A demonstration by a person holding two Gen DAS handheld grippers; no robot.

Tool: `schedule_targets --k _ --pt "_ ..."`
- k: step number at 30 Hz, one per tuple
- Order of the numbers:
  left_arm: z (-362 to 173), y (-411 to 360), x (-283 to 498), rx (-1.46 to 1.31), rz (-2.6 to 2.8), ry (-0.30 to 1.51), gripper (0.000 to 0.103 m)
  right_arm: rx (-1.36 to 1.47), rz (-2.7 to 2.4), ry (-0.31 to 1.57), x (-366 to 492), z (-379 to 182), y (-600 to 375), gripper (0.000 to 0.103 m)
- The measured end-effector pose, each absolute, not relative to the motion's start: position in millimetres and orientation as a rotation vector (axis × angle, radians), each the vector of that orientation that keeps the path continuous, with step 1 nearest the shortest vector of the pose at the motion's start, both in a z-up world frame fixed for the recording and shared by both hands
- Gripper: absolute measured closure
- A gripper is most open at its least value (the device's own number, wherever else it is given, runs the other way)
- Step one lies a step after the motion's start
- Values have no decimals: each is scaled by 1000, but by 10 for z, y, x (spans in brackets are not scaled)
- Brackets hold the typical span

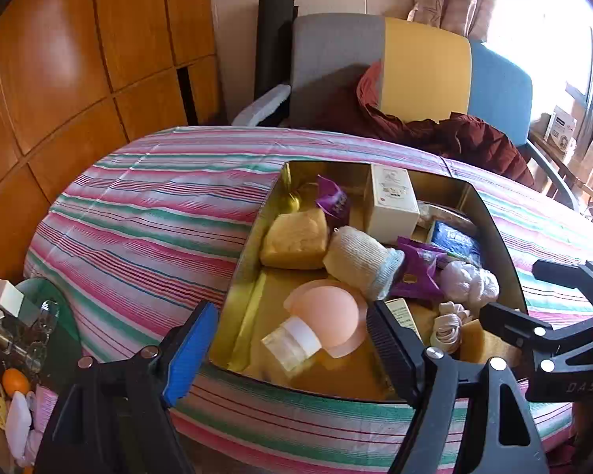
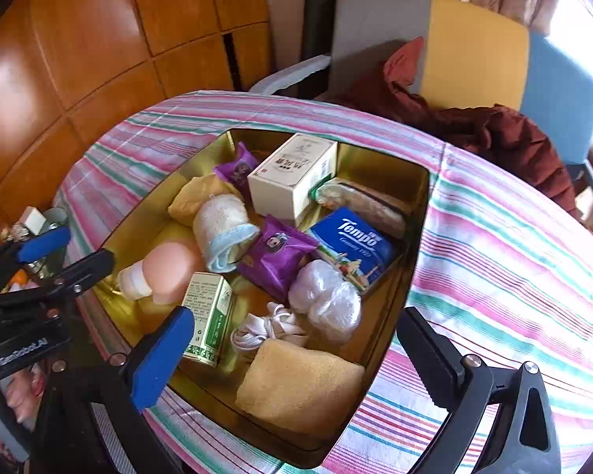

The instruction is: Organize objects

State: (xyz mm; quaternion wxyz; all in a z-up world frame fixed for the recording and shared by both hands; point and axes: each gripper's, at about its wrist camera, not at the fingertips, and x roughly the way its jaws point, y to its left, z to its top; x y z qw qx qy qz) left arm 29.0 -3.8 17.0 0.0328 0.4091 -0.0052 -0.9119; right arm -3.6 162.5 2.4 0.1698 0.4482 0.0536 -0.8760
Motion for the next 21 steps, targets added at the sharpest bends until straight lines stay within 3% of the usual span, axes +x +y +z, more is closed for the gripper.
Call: schedule_targets --k 21 --pt "332 -47 406 1146 -2758 -25 24 1250 -2681 78 151 233 1503 0"
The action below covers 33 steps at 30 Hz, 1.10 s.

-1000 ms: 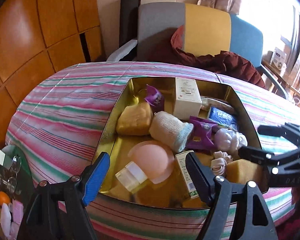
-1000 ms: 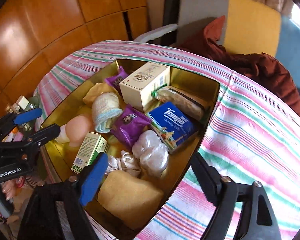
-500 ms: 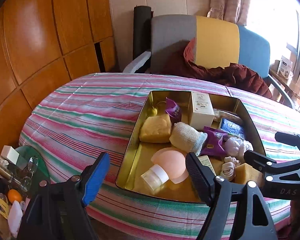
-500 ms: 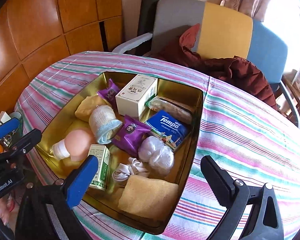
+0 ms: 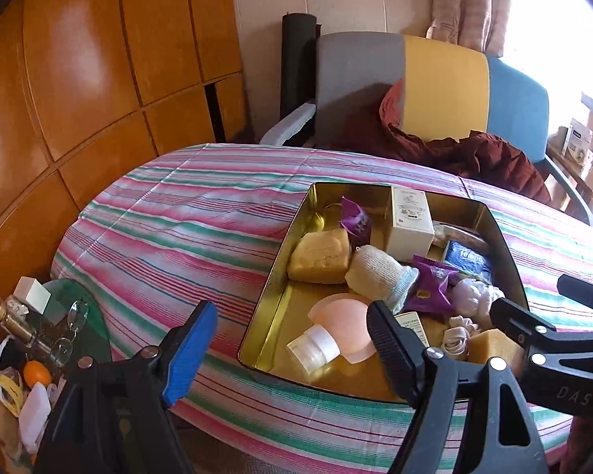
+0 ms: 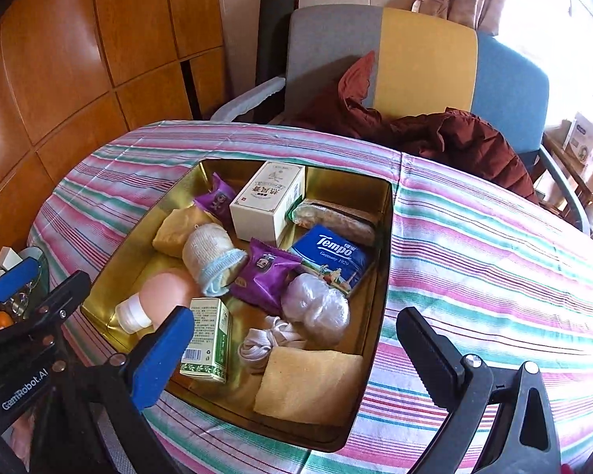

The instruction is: Organize objects

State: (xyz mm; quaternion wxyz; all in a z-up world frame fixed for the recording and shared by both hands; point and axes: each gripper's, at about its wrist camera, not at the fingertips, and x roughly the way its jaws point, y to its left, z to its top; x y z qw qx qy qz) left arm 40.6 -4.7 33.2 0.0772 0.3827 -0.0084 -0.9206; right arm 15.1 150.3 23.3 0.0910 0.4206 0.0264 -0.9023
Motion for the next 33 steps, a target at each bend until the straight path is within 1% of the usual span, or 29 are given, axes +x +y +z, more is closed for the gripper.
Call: schedule_targets --k 20,27,33 --pt "326 21 426 1192 -2702 -107 24 1278 -2735 -22 148 205 1531 0" --pt "330 12 390 1177 -2692 -117 24 1272 -2747 13 164 190 1470 0" --pt "320 12 330 1198 -2687 -105 25 1321 -2792 -4 116 128 1535 0"
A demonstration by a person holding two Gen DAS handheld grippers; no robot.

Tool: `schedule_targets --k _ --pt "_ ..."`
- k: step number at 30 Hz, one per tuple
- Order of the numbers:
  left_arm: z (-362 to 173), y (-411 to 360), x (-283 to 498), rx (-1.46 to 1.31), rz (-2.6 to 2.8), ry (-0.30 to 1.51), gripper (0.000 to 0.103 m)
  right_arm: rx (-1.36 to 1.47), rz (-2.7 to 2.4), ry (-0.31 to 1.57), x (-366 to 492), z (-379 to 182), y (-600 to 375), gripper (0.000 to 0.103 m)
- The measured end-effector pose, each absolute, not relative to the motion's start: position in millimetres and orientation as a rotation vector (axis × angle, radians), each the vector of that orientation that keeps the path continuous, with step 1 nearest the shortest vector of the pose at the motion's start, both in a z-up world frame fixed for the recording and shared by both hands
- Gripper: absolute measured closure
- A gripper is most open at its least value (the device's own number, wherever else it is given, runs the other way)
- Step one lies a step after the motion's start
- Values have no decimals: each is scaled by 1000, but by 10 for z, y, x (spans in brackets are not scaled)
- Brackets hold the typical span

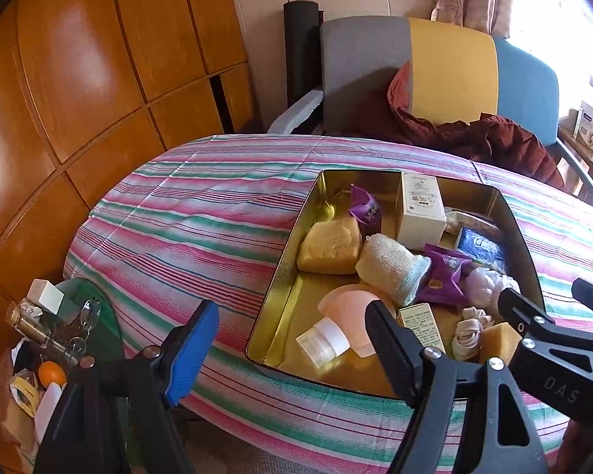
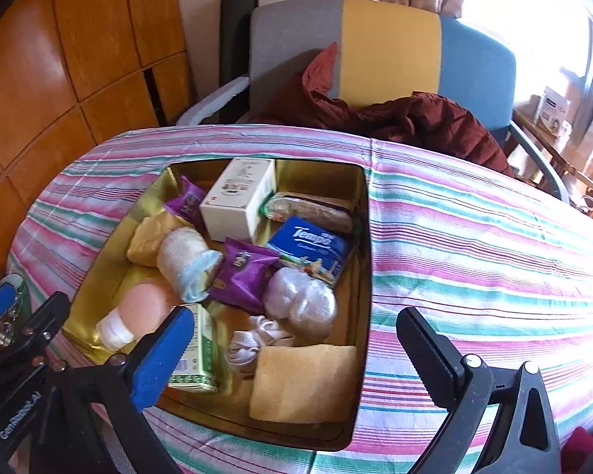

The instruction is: Organize objects

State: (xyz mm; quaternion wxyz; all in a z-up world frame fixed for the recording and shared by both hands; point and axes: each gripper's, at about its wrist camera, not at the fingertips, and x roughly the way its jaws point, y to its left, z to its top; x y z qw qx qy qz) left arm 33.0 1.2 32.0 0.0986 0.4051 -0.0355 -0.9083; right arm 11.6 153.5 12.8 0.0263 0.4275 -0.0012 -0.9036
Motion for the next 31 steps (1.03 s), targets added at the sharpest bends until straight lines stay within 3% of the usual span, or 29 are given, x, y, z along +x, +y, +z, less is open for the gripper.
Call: schedule_targets --k 11,26,31 --pt "336 21 338 1204 -2692 -90 26 1358 -2815 -29 74 66 1600 0" --pt "246 50 320 1302 -2703 -34 44 1350 -2821 -38 70 66 1613 0" --pt "225 47 309 1303 -2697 -37 44 1347 -2819 -43 70 63 1621 0"
